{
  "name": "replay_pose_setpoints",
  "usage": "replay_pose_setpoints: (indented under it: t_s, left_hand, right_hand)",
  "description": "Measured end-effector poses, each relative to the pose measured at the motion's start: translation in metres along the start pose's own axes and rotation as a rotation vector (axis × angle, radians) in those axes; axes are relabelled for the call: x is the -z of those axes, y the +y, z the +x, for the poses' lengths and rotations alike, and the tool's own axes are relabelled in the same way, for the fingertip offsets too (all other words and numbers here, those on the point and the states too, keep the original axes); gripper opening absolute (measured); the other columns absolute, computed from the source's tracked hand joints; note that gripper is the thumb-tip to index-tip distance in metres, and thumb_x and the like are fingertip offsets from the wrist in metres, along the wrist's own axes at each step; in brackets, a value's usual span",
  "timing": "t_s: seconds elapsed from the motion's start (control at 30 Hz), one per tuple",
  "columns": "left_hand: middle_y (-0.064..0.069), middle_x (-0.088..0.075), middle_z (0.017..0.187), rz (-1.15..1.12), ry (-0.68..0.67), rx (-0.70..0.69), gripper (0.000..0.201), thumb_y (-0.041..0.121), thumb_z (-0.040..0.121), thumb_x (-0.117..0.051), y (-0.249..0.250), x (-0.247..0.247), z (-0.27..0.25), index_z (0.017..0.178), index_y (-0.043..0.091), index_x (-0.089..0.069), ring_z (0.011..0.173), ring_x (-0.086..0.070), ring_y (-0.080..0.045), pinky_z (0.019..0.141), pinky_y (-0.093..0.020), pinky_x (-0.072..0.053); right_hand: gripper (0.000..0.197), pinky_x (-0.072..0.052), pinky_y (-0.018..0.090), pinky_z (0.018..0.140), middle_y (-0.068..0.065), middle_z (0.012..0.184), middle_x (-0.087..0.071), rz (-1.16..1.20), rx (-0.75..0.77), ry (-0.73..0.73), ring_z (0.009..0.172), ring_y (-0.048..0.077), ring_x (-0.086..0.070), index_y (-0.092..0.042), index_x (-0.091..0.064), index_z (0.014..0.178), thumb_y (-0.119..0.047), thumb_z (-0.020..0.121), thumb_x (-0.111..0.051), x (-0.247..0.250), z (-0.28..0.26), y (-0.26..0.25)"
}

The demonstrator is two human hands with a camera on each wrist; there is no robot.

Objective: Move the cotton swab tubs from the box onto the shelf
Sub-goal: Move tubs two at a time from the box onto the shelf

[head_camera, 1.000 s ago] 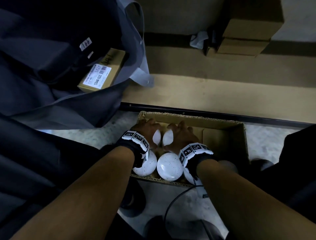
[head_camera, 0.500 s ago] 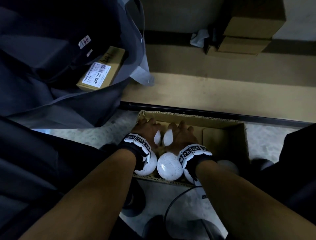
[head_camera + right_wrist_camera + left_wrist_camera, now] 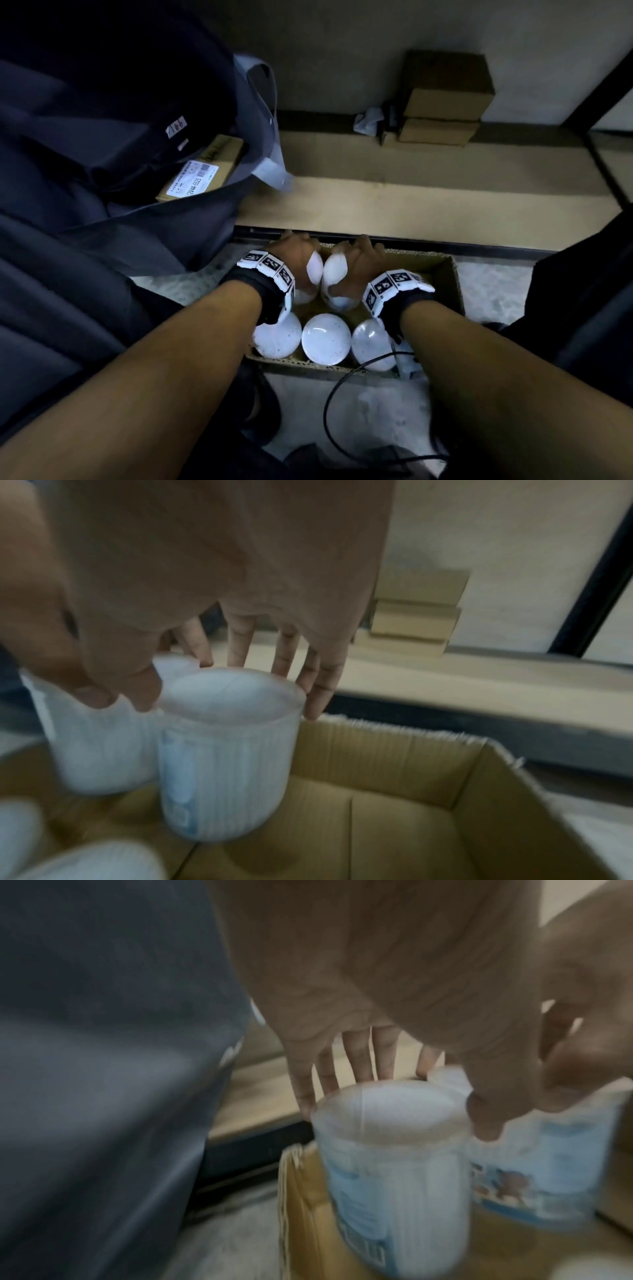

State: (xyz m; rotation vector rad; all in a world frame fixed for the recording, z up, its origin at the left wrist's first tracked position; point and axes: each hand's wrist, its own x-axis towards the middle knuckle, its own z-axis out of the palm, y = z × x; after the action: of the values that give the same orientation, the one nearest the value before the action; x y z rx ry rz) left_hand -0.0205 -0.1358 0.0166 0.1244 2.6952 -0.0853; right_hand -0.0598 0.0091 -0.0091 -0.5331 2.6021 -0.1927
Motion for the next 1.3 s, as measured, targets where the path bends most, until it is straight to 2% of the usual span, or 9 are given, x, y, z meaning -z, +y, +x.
replay_pose_setpoints:
  t_s: [0.07,0.23,0.4,0.5,0.6,0.83,1.0,1.13,1.3]
  left_hand:
    - [-0.002,-0.061,0.108,-0.004,0.044,0.012,0.051,0.048,0.064,-0.066,-0.002,0.013,-0.004,0.107,0.020,-0.063,0.100,-0.058,-0.024,0.087,-0.030,-0.045]
    - [-0.001,-0.061,0.121,-0.092,0.141,-0.019,0.079,0.058,0.060,-0.075,0.000,0.061,-0.018,0.127,0.022,-0.055,0.108,-0.058,-0.025,0.092,-0.033,-0.049]
    - [-0.003,-0.063,0.109,-0.045,0.253,-0.102,0.065,0.053,0.065,-0.076,0.020,0.120,-0.045,0.118,0.020,-0.062,0.101,-0.060,-0.026,0.084,-0.028,-0.048]
    - [-0.001,-0.064,0.101,-0.030,0.337,-0.149,0.060,0.059,0.061,-0.072,0.030,0.159,-0.062,0.109,0.024,-0.064,0.093,-0.061,-0.024,0.082,-0.033,-0.052]
    - [0.001,-0.064,0.104,-0.026,0.415,-0.168,0.063,0.062,0.057,-0.065,0.042,0.197,-0.084,0.109,0.026,-0.065,0.094,-0.060,-0.022,0.084,-0.037,-0.053]
    - [0.000,-0.067,0.113,-0.021,0.565,-0.215,0.073,0.061,0.056,-0.061,0.068,0.272,-0.127,0.117,0.021,-0.065,0.102,-0.062,-0.023,0.088,-0.037,-0.053]
    - [-0.001,-0.069,0.115,-0.006,0.653,-0.254,0.068,0.059,0.066,-0.066,0.085,0.314,-0.150,0.119,0.017,-0.066,0.102,-0.063,-0.022,0.088,-0.037,-0.053]
    - [-0.005,-0.071,0.109,0.004,0.675,-0.284,0.082,0.071,0.055,-0.052,0.101,0.342,-0.160,0.112,0.015,-0.068,0.101,-0.064,-0.024,0.087,-0.041,-0.054]
    - [0.003,-0.064,0.128,-0.028,0.711,-0.271,0.076,0.062,0.065,-0.061,0.120,0.370,-0.164,0.129,0.020,-0.062,0.117,-0.058,-0.019,0.097,-0.031,-0.048]
  right_hand:
    - [0.076,-0.044,0.045,0.095,0.009,0.123,-0.043,-0.023,0.021,0.035,0.113,0.037,-0.046,-0.031,-0.050,0.132,-0.053,0.062,-0.069,0.020,-0.014,0.003]
    - [0.078,-0.046,0.039,0.092,0.006,0.127,-0.041,0.033,0.055,0.104,0.119,0.035,-0.041,-0.039,-0.045,0.137,-0.051,0.066,-0.076,0.067,-0.046,0.018]
    - [0.074,-0.047,0.039,0.093,0.005,0.126,-0.044,0.042,0.058,0.216,0.119,0.034,-0.045,-0.041,-0.048,0.133,-0.054,0.064,-0.073,0.121,-0.084,0.027]
    - [0.072,-0.046,0.040,0.094,0.003,0.128,-0.051,0.017,0.056,0.283,0.120,0.032,-0.047,-0.044,-0.049,0.129,-0.060,0.062,-0.069,0.156,-0.108,0.033]
    - [0.070,-0.045,0.042,0.096,0.005,0.127,-0.050,0.010,0.062,0.360,0.119,0.032,-0.044,-0.045,-0.049,0.126,-0.061,0.060,-0.067,0.193,-0.138,0.037]
    - [0.074,-0.051,0.038,0.090,0.000,0.120,-0.063,-0.032,0.094,0.556,0.108,0.027,-0.057,-0.045,-0.056,0.119,-0.068,0.048,-0.058,0.265,-0.192,0.040]
    - [0.067,-0.053,0.038,0.086,0.000,0.115,-0.064,-0.036,0.090,0.636,0.105,0.026,-0.058,-0.043,-0.059,0.115,-0.066,0.052,-0.059,0.306,-0.228,0.047]
    - [0.056,-0.047,0.031,0.076,-0.002,0.114,-0.066,-0.036,0.075,0.688,0.099,0.022,-0.058,-0.040,-0.062,0.114,-0.061,0.062,-0.065,0.332,-0.246,0.059]
    - [0.051,-0.045,0.031,0.082,0.000,0.120,-0.061,-0.020,0.050,0.711,0.105,0.022,-0.055,-0.036,-0.061,0.119,-0.057,0.072,-0.068,0.361,-0.262,0.075]
